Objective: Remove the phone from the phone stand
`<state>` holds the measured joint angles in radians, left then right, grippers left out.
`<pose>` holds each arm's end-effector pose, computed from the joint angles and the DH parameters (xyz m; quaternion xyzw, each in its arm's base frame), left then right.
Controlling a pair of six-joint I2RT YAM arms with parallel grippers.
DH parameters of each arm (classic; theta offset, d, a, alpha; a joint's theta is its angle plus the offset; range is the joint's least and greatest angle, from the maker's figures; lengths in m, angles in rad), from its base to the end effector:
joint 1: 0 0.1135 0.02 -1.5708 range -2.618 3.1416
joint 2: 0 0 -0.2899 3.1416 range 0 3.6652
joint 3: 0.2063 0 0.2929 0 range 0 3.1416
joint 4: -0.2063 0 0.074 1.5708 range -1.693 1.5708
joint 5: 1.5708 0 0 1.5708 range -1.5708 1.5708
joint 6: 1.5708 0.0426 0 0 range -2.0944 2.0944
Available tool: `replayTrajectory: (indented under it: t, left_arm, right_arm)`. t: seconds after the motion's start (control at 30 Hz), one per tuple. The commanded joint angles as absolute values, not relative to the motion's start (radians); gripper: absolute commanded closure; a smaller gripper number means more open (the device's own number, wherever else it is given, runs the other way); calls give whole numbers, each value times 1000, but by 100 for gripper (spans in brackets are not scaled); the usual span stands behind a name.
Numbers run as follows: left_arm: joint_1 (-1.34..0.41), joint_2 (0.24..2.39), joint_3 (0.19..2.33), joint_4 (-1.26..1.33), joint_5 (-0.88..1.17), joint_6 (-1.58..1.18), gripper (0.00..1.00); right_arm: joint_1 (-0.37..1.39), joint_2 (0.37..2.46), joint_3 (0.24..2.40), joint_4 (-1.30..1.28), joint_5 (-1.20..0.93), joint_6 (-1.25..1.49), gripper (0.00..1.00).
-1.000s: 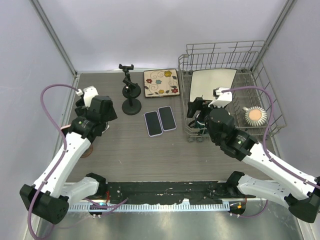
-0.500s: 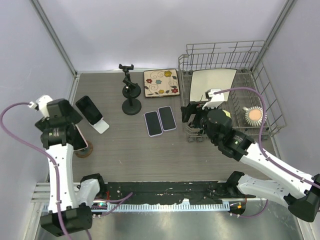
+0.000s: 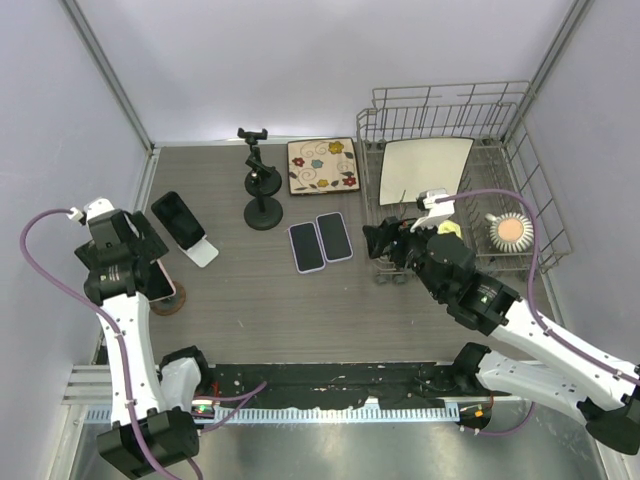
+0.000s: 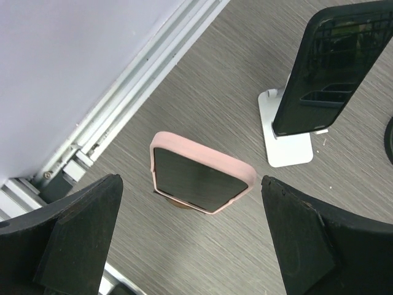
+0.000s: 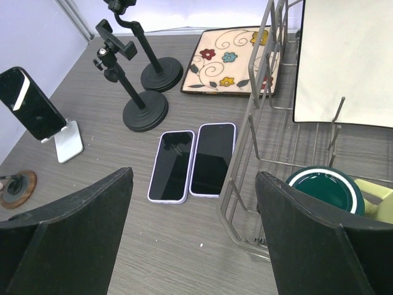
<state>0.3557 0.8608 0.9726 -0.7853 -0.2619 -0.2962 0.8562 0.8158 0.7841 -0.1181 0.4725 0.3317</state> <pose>0.1829 0.0797 0.3531 -0.3397 0.8281 0.1304 0.4263 0.1591 0.1538 0.3588 -0.0436 0.7514 0.2078 0.6248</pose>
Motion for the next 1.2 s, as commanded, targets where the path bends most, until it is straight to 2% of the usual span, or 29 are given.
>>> replayTrajectory:
  t: [0.0, 0.43, 1.17]
  left_arm:
    - [322, 854, 973, -690, -307, -148, 0]
    - [310, 890, 901, -591, -290, -32, 0]
    - [354, 930, 795, -496, -181, -87, 0]
  right_arm:
    - [876, 785, 775, -64, 468, 302, 14]
    - [897, 775, 758, -46, 480, 279, 14]
    - [911, 781, 750, -34, 479, 267, 15]
